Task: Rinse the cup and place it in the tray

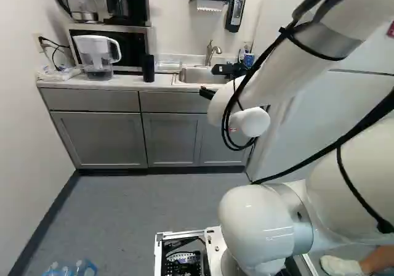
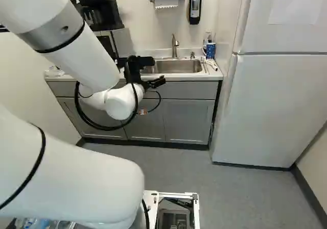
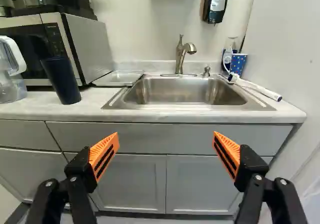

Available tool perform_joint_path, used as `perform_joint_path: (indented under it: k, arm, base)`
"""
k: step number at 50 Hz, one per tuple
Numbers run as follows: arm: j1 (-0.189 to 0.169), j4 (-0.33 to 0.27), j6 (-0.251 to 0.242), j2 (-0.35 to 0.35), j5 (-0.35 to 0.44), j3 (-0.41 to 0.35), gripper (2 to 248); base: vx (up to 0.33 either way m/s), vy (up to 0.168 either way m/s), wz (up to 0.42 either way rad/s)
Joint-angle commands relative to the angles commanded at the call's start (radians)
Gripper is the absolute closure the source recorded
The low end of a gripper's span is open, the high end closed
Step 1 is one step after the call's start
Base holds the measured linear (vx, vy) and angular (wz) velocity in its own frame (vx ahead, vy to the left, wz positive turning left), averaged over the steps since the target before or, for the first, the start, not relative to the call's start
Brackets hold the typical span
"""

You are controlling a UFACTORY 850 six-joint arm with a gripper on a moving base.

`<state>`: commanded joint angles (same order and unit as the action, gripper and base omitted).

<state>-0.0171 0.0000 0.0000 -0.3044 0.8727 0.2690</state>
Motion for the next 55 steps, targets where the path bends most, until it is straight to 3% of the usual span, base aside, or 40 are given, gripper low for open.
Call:
perform_joint_path:
  k: [55]
  arm:
    - [0.001,0.000,0.000,0.027,0.000,0.148,3]
  base:
    - [0.000,0.000,0.000]
